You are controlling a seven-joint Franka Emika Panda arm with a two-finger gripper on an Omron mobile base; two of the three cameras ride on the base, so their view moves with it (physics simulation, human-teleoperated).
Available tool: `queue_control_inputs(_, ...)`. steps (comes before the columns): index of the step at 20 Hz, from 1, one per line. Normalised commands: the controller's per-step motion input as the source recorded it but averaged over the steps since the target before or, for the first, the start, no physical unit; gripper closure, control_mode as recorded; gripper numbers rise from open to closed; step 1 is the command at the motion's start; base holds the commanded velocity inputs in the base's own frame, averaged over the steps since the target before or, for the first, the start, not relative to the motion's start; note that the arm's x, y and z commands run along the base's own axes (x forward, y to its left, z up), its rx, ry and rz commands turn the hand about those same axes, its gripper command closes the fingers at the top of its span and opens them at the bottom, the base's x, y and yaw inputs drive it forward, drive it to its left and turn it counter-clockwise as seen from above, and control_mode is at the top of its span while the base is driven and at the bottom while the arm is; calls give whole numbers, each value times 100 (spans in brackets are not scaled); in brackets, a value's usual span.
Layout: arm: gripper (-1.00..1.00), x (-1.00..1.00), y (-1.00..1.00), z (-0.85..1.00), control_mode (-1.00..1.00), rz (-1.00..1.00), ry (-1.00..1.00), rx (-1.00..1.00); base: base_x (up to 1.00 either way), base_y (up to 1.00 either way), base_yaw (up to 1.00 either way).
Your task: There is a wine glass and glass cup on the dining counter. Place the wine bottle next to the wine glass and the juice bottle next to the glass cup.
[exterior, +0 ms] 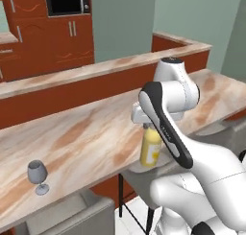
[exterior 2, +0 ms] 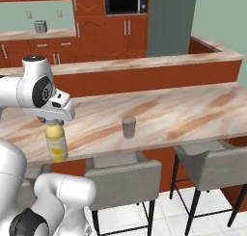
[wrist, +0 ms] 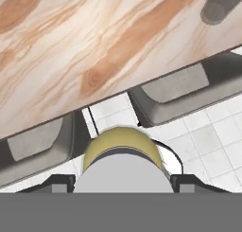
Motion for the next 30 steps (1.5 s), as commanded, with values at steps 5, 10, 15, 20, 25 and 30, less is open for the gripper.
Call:
queue_control_inputs(5, 100, 0, 0, 0, 100, 0, 0, 0, 20, -44, 38)
queue_control_inputs(10, 100, 0, 0, 0, 100, 0, 0, 0, 23, -43, 30)
queue_control_inputs(15, 100, 0, 0, 0, 100, 0, 0, 0, 24, -35, 25)
queue_control_inputs(20, 100, 0, 0, 0, 100, 0, 0, 0, 4, -8, 1)
queue_control_inputs(25, 100, 0, 0, 0, 100, 0, 0, 0, 0, 0, 0)
queue_control_inputs(30, 100, 9, -3, 0, -100, 0, 0, 0, 15, -8, 0)
